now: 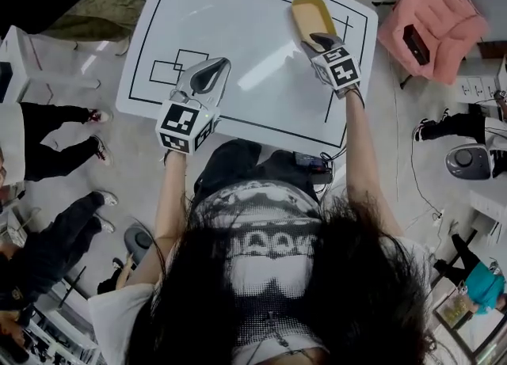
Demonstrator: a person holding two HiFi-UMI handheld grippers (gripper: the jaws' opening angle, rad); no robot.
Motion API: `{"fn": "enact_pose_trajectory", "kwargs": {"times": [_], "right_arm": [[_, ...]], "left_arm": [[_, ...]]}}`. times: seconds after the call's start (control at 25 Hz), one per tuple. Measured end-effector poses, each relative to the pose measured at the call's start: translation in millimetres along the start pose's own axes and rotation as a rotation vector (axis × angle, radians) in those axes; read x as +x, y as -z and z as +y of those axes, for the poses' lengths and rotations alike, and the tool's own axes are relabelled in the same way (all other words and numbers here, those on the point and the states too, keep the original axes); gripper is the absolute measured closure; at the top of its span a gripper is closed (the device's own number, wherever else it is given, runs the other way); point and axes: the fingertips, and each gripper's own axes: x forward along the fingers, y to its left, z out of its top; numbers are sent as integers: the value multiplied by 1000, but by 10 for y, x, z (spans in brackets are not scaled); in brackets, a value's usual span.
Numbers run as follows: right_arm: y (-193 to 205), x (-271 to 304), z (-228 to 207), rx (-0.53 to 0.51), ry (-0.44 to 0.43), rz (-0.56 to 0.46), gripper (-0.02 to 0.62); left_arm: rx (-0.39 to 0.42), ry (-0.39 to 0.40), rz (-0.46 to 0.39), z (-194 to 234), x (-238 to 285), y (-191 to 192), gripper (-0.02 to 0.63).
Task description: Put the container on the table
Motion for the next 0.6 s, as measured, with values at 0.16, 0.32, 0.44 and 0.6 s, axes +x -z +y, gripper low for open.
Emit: {"fn": "enact_pose_trajectory", "kwargs": {"times": [0.16, 0.32, 0.44, 0.6], "right_arm": [[-154, -322, 190, 36, 12, -98, 474], [-213, -599, 446, 52, 11, -157, 479], [-223, -778, 600, 65, 20, -195, 499], [-195, -1015, 771, 99, 31, -244, 523]], "left_arm": [[5, 24, -4, -65, 54, -21, 606], [7, 55, -4, -180, 98, -26, 606], [5, 73, -3, -288, 138, -14, 606], [6, 95, -1, -467, 173, -3, 606]]}}
